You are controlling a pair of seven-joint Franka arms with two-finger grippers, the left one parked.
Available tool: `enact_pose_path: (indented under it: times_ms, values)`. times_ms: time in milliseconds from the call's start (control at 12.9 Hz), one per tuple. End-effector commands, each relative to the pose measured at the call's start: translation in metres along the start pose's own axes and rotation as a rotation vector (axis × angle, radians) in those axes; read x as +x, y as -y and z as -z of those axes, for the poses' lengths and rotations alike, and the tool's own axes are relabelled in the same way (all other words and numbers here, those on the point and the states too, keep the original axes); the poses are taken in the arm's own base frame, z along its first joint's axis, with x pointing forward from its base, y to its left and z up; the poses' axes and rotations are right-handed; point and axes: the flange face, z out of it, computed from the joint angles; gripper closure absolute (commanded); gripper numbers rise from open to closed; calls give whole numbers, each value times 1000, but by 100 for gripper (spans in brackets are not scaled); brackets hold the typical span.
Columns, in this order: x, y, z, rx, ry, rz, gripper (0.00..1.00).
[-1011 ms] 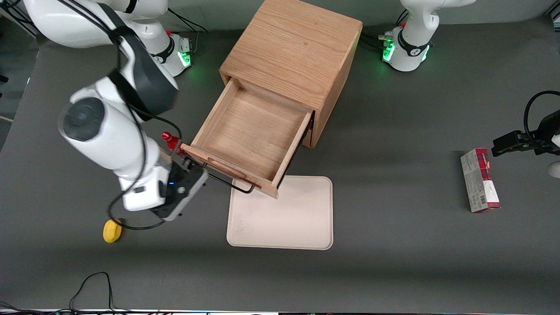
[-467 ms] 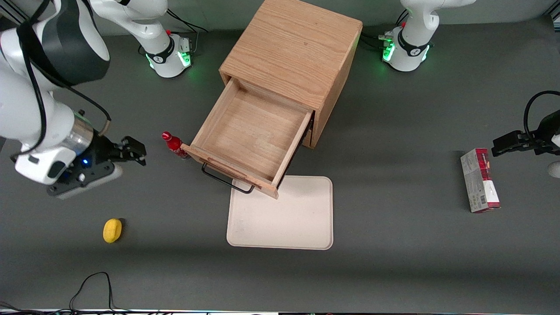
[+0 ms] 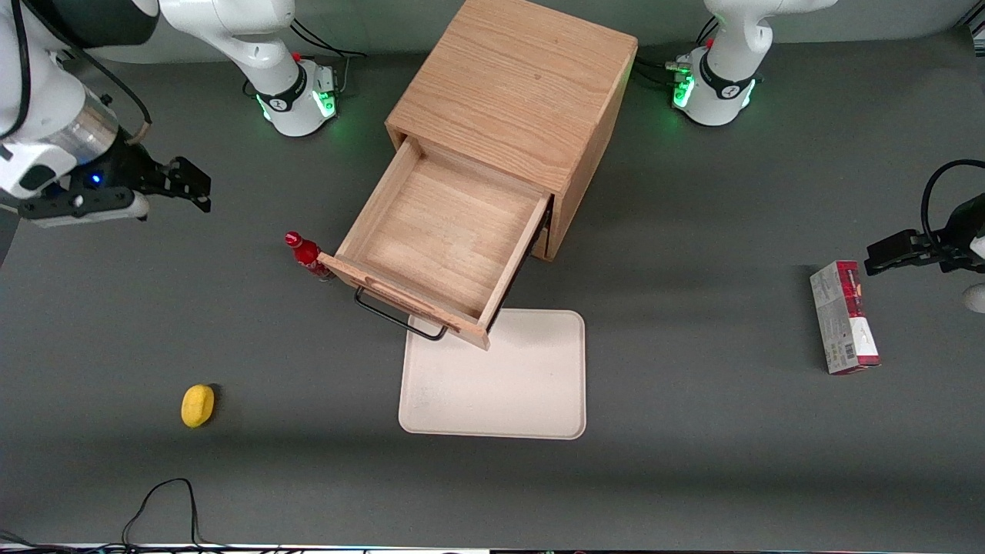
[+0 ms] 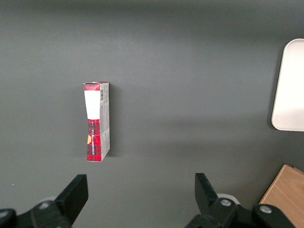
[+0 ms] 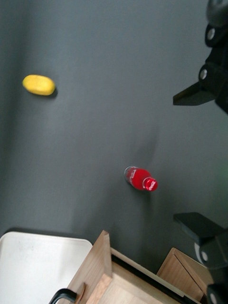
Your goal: Open upper drawer
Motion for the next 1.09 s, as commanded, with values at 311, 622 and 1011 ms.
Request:
enact_pose_path:
  times_ms: [311,622,1011]
  values:
    - [0,-13,5,35,3,-69,0]
    - [0,-29,5,103,3,-105,0]
    - [2,-32,5,102,3,-103,0]
